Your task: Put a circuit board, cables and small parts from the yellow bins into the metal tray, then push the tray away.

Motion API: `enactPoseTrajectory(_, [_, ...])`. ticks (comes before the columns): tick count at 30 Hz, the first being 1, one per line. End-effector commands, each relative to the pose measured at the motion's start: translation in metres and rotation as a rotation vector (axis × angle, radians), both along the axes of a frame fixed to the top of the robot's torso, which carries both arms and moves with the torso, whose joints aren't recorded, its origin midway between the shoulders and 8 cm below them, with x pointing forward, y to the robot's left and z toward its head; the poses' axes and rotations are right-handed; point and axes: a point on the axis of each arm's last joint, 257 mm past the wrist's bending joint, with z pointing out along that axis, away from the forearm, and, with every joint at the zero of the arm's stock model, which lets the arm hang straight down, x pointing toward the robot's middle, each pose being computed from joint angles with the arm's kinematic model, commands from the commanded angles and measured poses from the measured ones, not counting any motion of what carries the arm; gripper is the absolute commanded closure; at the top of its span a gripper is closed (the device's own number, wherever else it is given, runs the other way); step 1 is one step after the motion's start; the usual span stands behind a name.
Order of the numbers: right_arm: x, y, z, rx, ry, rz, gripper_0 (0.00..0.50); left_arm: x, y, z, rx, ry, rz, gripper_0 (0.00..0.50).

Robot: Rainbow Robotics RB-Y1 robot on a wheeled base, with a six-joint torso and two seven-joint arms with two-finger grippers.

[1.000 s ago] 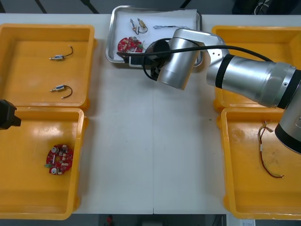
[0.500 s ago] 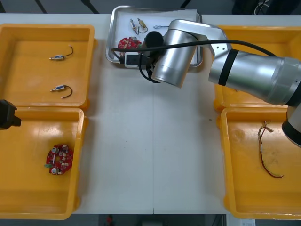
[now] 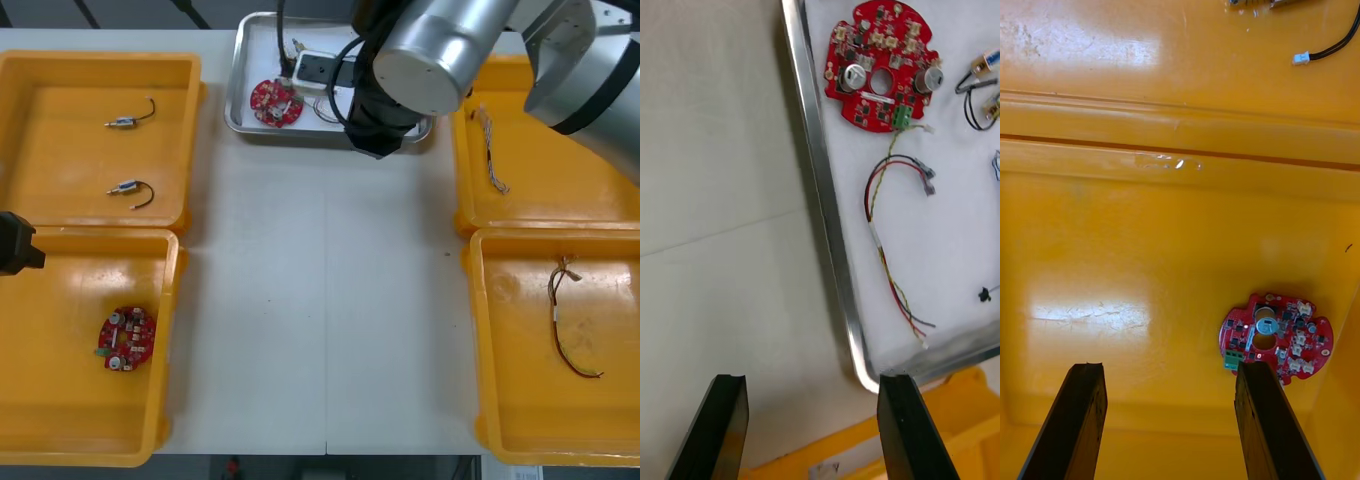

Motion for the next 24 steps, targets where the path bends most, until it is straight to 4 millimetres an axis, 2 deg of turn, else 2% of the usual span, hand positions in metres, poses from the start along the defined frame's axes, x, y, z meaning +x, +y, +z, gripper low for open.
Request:
enactPoseTrajectory(1, [-0.016, -0.042, 0.019, 0.11, 0.002, -0.152, 0.0, 0.004, 0.008, 0.014, 0.072, -0.023, -0.064, 0.0])
enactPoseTrajectory(5, [-0.031, -0.074, 0.016, 0.167, 0.036, -0.273, 0.0, 0.004, 0.008, 0.014, 0.072, -0.023, -0.064, 0.0])
enactPoseTrajectory(14, [-0.061, -0.162, 0.014, 0.356, 0.142, -0.617, 0.0, 0.004, 0.008, 0.014, 0.072, -0.023, -0.064, 0.0])
enactPoseTrajectory(24, [-0.096, -0.239, 0.001, 0.564, 0.28, -0.908, 0.0, 0.004, 0.008, 0.014, 0.072, -0.023, -0.064, 0.0])
